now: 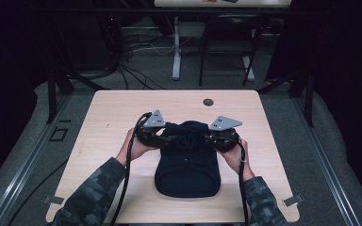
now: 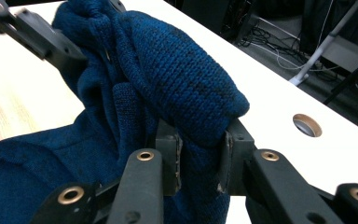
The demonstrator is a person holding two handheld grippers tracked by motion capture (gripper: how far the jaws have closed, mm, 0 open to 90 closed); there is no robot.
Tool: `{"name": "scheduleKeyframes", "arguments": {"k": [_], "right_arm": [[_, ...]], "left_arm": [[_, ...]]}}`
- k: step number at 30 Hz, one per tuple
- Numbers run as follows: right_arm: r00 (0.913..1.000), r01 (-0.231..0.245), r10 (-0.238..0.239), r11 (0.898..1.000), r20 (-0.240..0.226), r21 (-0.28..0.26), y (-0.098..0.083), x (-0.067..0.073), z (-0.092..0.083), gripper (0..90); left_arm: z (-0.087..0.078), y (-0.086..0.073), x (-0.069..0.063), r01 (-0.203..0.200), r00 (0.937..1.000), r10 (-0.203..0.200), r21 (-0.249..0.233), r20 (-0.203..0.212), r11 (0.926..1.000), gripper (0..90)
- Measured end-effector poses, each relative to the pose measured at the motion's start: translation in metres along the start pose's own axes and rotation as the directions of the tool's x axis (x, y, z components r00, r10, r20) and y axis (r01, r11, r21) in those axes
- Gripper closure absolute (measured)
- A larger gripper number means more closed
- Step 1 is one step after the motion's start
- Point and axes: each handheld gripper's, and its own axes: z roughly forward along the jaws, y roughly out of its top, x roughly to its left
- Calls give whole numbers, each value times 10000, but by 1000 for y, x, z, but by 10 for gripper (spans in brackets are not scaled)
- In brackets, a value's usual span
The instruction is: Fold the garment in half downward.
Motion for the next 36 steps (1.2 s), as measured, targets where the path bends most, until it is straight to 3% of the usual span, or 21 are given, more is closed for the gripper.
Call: {"name": "scheduleKeyframes", "arguments": {"k": [3, 9, 17, 28, 36], "right_arm": [[9998, 178, -178, 9998, -56, -11, 1, 3, -2, 727], [9995, 220, -220, 9998, -239, 11, -5, 4, -9, 716], [9986, 112, -104, 9998, -519, 159, -15, 6, -14, 696], [9978, 146, -123, 9993, -654, 344, -28, 13, -16, 684], [9964, 302, -256, 9979, -807, 565, -37, 19, -19, 676]], "left_arm": [[2, -3, -3, -112, 9999, 112, 46, 30, 9999, 494], [0, -4, -13, -863, 9958, 864, 16, -302, 9963, 637], [2, -4, -25, -1475, 9872, 1481, 145, -599, 9890, 639], [5, -9, -37, -1798, 9800, 1822, 365, -802, 9830, 615], [7, -15, -45, -1712, 9830, 1740, 501, -578, 9840, 563]]}}
